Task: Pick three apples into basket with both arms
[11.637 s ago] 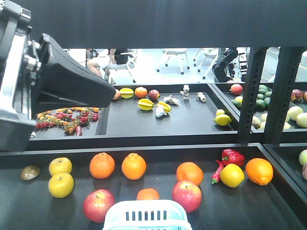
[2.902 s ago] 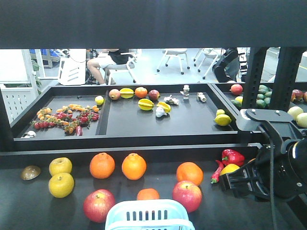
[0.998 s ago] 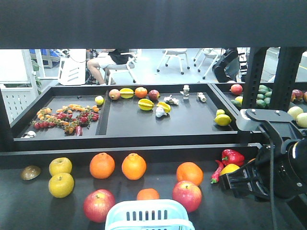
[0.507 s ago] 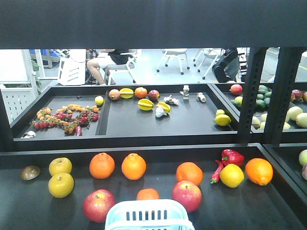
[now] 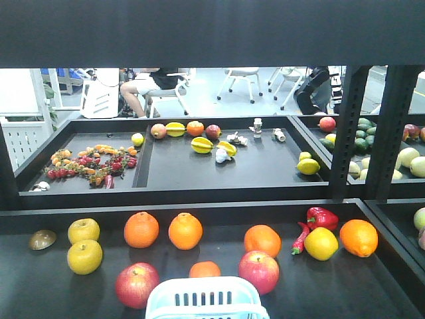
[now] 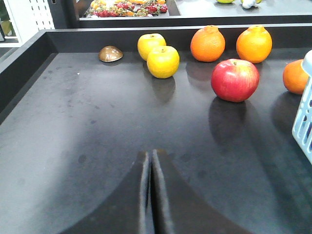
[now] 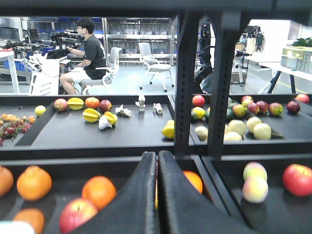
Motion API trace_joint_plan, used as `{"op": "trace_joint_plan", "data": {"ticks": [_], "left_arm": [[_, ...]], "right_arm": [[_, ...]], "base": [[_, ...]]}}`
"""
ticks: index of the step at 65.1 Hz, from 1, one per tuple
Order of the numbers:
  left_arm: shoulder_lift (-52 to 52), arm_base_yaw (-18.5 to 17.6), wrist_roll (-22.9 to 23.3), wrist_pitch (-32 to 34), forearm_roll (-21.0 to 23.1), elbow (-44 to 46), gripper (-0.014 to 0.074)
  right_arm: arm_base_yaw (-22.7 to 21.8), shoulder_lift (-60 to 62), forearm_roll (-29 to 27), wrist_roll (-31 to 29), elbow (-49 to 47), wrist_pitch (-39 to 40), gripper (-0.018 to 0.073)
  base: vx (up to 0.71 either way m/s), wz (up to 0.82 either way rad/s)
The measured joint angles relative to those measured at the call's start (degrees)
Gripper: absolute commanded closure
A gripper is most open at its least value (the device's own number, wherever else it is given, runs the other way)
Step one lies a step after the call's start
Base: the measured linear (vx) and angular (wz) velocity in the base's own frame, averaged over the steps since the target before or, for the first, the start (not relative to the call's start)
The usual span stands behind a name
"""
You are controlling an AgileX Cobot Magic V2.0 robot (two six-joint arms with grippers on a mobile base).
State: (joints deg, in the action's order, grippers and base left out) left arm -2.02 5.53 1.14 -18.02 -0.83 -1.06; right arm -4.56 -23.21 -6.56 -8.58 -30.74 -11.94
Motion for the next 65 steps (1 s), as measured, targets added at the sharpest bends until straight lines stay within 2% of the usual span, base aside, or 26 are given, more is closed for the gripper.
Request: {"op": "trace_joint_plan", "data": {"ticks": [15,31,65], "left_arm": [[0.0,0.0,0.0,0.0,0.0,0.0,0.0604],[0.0,0.0,0.0,0.0,0.0,0.0,0.0604],[0.0,0.0,0.0,0.0,0.0,0.0,0.0604]], "right_arm": [[0.0,11.7,-0.8,0.3,15.2,3.4,0.0561],[0.0,22.8,-1.3,0.6,23.6,3.9,0.0561],[0.0,23.8,-1.3,2.0,31.5,4.1,0.0561]], "base": [[0.00,0.00],[0.00,0.00],[0.00,0.00]]}}
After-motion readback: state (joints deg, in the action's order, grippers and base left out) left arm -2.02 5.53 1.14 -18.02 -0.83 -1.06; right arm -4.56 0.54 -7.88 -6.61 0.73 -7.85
